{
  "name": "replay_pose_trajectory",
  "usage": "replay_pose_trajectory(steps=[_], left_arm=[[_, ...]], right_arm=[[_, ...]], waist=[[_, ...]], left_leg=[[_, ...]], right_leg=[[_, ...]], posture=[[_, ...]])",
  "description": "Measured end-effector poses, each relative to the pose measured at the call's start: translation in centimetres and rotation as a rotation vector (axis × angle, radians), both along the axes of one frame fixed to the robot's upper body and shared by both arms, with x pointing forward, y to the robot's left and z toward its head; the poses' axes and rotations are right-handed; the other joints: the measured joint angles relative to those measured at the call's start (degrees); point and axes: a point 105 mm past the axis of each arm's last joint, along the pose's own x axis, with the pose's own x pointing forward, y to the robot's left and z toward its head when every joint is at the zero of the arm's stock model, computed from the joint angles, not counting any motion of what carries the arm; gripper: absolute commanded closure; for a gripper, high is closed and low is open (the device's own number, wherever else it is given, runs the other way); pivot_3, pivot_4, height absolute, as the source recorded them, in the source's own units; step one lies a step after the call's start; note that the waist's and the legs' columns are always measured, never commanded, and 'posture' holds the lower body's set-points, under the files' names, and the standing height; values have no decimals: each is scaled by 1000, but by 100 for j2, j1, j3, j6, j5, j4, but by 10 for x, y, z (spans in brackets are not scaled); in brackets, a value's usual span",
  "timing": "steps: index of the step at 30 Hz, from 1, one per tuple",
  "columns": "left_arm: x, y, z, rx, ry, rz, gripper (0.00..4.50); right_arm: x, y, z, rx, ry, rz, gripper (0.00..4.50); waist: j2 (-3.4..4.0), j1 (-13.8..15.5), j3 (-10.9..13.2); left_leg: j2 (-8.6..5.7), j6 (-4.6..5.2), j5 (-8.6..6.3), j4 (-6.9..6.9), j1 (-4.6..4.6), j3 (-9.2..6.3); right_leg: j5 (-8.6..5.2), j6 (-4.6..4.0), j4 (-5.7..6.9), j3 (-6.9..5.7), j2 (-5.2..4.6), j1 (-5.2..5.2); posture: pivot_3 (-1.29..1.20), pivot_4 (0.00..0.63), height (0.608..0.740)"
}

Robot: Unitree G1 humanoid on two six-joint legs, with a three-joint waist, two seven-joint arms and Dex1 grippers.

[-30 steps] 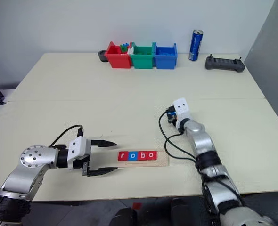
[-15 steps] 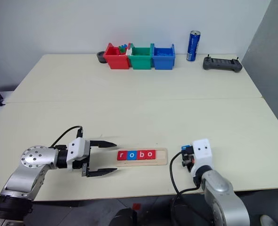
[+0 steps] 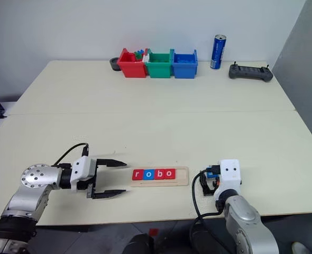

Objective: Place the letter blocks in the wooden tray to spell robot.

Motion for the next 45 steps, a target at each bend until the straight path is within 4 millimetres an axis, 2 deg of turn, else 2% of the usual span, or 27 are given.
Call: replay_pose_trajectory(steps=[3,5,8,11,14,19,26,32,33,34,41,45], left_arm=[[0,-1,0,-1,0,-2,0],[-1,-2,1,-1,-4,-7,0],[-2,-5,4,-1,-7,-17,0],[-2,-8,6,2,-6,-25,0],[-3,-9,7,6,-4,-30,0],[-1,-12,10,7,-1,-36,0],[-1,-16,13,7,-6,-41,0],[-4,-25,20,6,-15,-49,0],[-4,-26,21,5,-17,-47,0],[-4,-27,22,5,-13,-45,0],[-5,-26,24,21,-5,-35,0],[-7,-21,22,36,0,-28,0]], right_arm=[[7,-6,16,-32,-69,15,23],[15,-9,31,-59,-126,91,23],[20,-13,47,-168,-177,317,23],[17,-16,42,-266,-137,570,23],[15,-28,38,-381,-87,797,23],[9,-24,21,-402,-22,1069,23],[27,-25,9,-422,8,1162,23],[32,-22,-1,-393,45,1180,23],[32,-22,-1,-389,46,1179,385],[33,-22,-1,-388,46,1176,546],[34,-22,1,-372,68,1164,3026],[32,-11,12,-384,38,1186,3036]], waist=[[0,0,0],[0,-1,0],[0,0,0],[1,11,2],[-2,10,4],[-4,4,4],[-6,10,5],[-6,13,5],[-6,14,5],[-6,15,5],[-6,14,5],[-5,8,6]], left_leg=[[0,0,0,0,0,-1],[-2,0,0,2,0,3],[-3,1,-1,1,1,2],[-3,3,-2,-1,1,0],[-4,4,-2,3,1,5],[-3,4,-2,6,3,4],[-4,4,-2,8,2,4],[-4,4,-2,8,2,3],[-4,4,-2,8,3,3],[-4,4,-2,8,4,3],[-3,4,-2,8,5,2],[-3,4,-2,7,5,2]], right_leg=[[0,0,0,-1,0,0],[0,1,0,1,-1,1],[0,1,-5,-1,-1,5],[-1,-1,-6,-3,0,6],[0,0,-7,0,-1,8],[0,-1,-3,0,1,9],[14,-22,-3,0,0,9],[17,-26,-3,0,-1,9],[17,-27,-2,-1,-1,9],[17,-26,-1,0,-1,9],[17,-26,0,-1,0,10],[16,-25,0,-1,0,9]], posture=[[0,150,740],[0,150,740],[0,150,740],[0,150,740],[0,150,740],[0,150,740],[0,150,740],[0,150,740],[0,150,740],[0,150,740],[0,150,740],[0,150,740]])
